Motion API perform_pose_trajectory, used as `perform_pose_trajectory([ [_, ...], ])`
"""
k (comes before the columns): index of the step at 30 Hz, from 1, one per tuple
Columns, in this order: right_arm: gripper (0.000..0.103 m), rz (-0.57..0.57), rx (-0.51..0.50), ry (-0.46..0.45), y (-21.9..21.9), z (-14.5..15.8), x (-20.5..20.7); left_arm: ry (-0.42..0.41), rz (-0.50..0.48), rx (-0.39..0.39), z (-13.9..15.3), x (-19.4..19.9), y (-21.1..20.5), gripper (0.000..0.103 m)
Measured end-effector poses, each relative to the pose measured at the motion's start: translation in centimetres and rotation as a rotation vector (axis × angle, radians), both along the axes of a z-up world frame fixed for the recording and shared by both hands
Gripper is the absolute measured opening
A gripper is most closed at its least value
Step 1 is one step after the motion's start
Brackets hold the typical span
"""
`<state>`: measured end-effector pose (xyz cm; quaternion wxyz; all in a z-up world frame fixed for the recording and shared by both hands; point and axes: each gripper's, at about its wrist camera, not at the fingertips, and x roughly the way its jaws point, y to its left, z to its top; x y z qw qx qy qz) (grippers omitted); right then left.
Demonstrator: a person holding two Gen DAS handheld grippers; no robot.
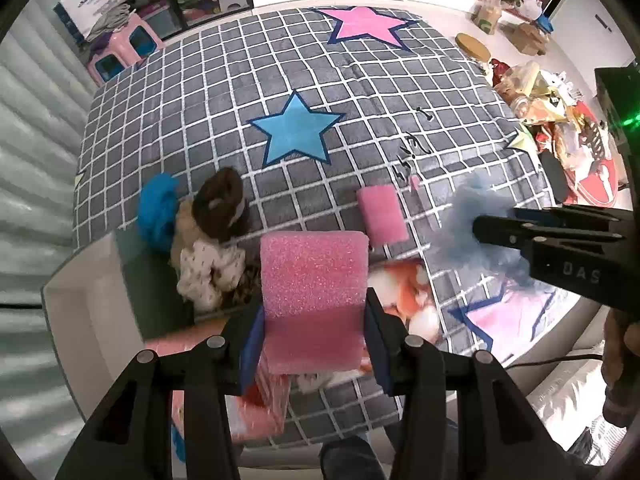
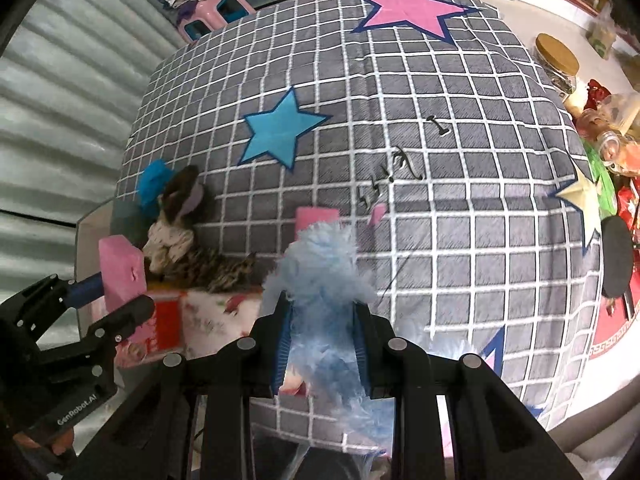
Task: Organize soft objects
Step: 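Lift the pink sponge and light-blue boa and carry them over the box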
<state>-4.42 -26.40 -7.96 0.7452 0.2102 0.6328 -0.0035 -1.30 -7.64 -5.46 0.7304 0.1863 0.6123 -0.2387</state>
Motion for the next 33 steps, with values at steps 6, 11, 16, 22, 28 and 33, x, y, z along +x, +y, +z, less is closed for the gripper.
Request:
perform_pose_trajectory([
  [6, 0.029, 0.029, -0.018, -0.013, 3.2, 1.7, -1.5, -0.036, 0.011, -0.02, 1.7, -2.3, 3.0, 0.049],
  [11, 0.029, 0.07, -0.04, -0.036, 6.1, 3.3, -2.0, -0.057, 0.046, -0.033, 2.5, -3.2, 5.4, 0.049],
  [16, 0.029, 0.119, -0.06, -0.061, 8.7, 4.7, -2.0, -0.073, 0.102, -0.047, 3.3, -3.7, 8.4, 0.049],
  [22, 0.029, 0.178, -0.08, -0.091, 11.8, 6.1, -1.4, -0.096, 0.163, -0.064, 4.1, -3.9, 11.5, 0.049],
  [28, 0.029, 0.248, -0.098, -0.125, 15.1, 7.7, -0.5, -0.122, 0.229, -0.082, 4.9, -3.7, 14.2, 0.049],
  [33, 0.029, 0.317, -0.11, -0.153, 18.4, 8.9, 0.5, -0.135, 0.303, -0.083, 5.0, -3.3, 16.9, 0.049],
])
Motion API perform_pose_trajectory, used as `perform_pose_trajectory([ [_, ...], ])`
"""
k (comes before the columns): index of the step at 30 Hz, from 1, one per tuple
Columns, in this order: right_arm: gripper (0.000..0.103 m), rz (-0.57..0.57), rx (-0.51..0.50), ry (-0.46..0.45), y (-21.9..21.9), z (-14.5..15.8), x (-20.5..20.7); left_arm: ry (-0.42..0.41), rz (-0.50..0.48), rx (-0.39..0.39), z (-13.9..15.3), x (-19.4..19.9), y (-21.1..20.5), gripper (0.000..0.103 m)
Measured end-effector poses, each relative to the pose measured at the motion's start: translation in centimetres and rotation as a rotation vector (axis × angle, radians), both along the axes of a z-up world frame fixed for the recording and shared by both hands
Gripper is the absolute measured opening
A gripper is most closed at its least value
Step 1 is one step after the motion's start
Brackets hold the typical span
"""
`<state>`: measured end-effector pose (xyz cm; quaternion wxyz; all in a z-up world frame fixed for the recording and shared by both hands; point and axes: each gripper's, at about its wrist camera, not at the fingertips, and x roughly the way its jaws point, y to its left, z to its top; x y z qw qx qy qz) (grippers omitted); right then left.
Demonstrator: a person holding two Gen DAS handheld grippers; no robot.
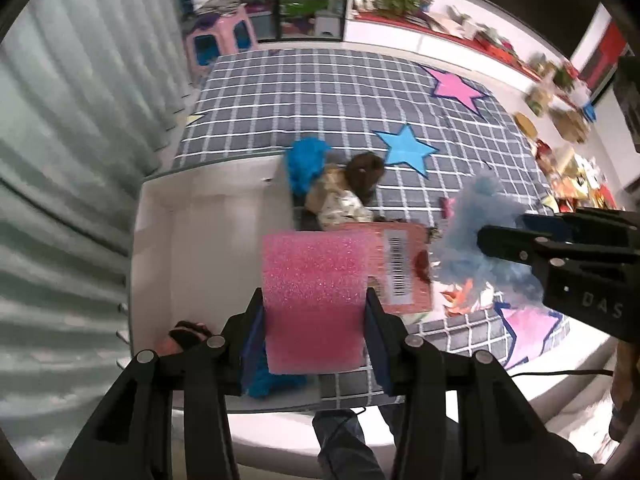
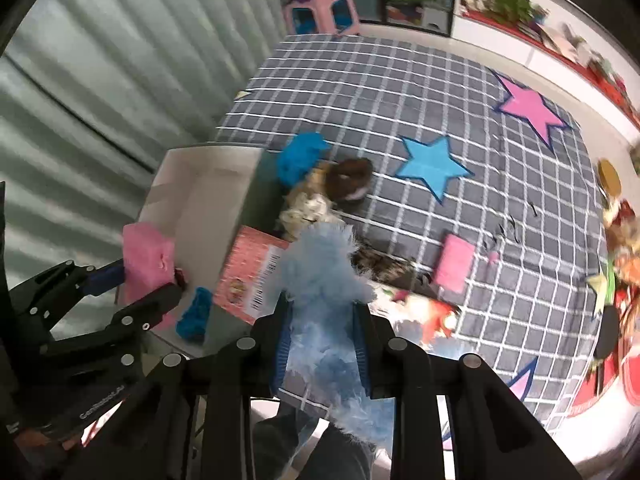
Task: Organize soft objects
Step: 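Lift the pink sponge and light-blue boa and carry them over the box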
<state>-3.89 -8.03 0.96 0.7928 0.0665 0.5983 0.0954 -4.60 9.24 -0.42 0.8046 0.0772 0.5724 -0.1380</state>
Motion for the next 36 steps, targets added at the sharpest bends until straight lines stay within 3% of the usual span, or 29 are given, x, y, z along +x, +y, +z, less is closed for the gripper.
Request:
perform_pose_trajectory([
  [22, 0.029, 0.282, -0.002, -0.061, 13.1, 1.9, 4.9, 0.003, 0.259, 0.038, -1.7, 3.1, 9.5, 0.049],
  [36, 0.029, 0.329, -0.018, -0.019, 15.7, 0.0, 7.1, 0.043, 0.297, 0.057, -3.9, 4.3, 11.0, 0.049],
])
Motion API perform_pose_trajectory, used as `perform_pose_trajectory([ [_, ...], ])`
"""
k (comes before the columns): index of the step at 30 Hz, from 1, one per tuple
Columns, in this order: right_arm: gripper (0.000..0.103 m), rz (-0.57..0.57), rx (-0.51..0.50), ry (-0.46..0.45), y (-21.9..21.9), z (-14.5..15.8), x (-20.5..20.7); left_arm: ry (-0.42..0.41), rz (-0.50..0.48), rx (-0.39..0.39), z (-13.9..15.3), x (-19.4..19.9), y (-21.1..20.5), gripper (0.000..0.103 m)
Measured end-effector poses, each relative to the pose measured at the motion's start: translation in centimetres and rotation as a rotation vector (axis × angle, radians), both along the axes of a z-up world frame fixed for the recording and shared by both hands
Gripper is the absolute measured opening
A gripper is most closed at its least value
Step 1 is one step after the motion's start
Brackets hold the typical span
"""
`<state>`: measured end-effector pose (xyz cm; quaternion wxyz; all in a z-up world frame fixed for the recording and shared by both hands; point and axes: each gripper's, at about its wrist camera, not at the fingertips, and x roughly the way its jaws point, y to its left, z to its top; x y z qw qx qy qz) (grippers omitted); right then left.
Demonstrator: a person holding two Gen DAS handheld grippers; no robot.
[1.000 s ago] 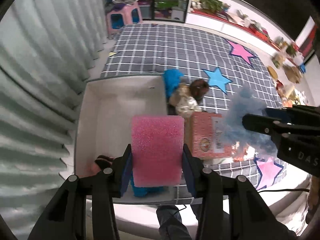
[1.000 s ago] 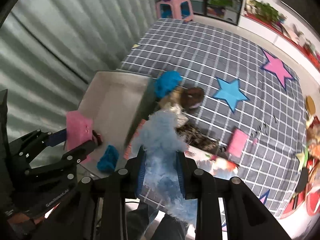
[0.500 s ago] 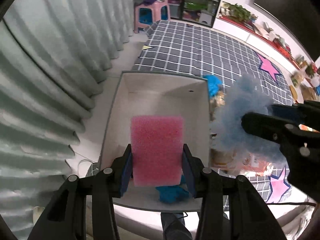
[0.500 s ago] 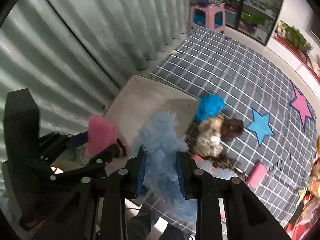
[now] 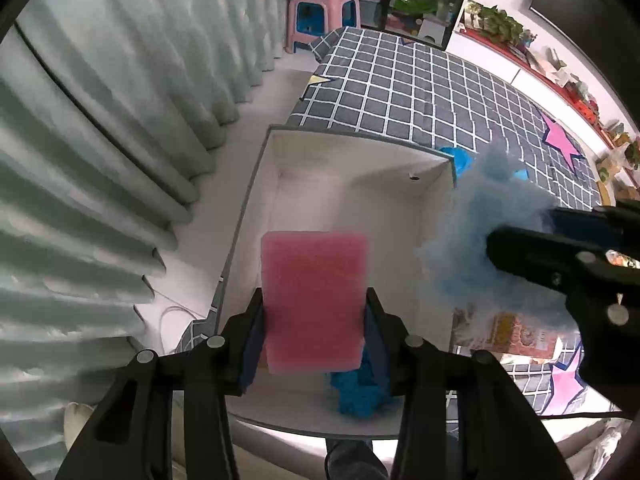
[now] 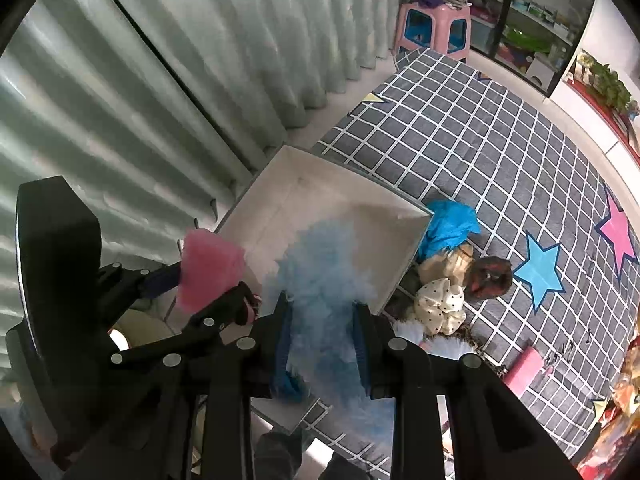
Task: Organize soft objects
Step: 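Lift the pink sponge and light-blue boa and carry them over the box, then release the sponge from left tool while right tool drops the boa into box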
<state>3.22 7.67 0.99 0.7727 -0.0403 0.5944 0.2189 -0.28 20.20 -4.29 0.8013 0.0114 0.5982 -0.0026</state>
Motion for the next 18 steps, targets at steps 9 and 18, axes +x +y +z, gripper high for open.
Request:
perform_pose_trajectory([
  [9, 0.029, 0.015, -0.012, 0.016, 0.5, -1.0, 0.7, 0.019, 0.002, 0.008, -0.9, 0.8, 0.2, 0.049],
  [18, 0.029, 0.026, -0.022, 0.034, 1.1, -2.0, 1.1, 0.041, 0.011, 0.005, -1.8, 1.4, 0.5, 0.049],
])
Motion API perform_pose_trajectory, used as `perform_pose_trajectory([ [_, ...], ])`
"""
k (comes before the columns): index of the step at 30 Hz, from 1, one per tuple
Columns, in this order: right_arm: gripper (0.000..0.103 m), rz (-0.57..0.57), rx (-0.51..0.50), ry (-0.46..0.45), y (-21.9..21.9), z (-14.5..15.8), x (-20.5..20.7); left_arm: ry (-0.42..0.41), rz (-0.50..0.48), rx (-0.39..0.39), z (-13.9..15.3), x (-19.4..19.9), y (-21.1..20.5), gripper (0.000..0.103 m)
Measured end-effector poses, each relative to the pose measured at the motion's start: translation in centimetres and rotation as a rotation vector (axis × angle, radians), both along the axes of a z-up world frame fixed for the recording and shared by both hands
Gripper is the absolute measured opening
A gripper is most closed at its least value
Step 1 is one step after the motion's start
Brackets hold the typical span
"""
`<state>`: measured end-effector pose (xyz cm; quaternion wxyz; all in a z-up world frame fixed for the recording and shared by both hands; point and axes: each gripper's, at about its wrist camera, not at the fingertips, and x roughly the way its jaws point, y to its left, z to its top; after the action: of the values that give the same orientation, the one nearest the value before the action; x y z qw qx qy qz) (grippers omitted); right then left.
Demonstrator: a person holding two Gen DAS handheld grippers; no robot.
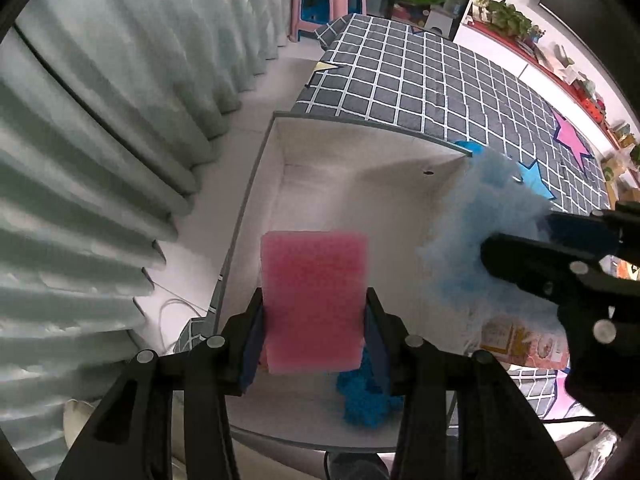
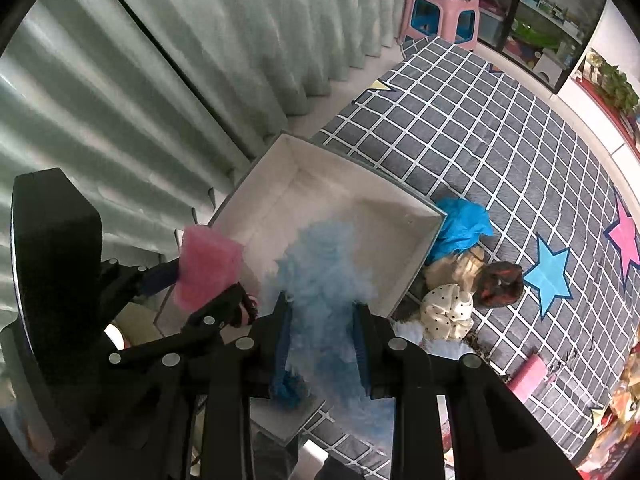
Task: Organize soft objects
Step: 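Release the sponge from left tool while right tool drops the boa into box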
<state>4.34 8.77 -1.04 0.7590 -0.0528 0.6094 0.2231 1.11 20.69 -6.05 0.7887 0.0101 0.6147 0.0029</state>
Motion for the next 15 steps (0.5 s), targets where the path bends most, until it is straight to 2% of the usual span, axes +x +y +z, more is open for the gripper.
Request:
perform_pose_trajectory([
  [15, 0.029, 0.009, -0.02, 0.047, 0.8, -2.1, 1.1, 0.04, 0.011, 0.008, -1.6, 0.9, 0.4, 0.049],
])
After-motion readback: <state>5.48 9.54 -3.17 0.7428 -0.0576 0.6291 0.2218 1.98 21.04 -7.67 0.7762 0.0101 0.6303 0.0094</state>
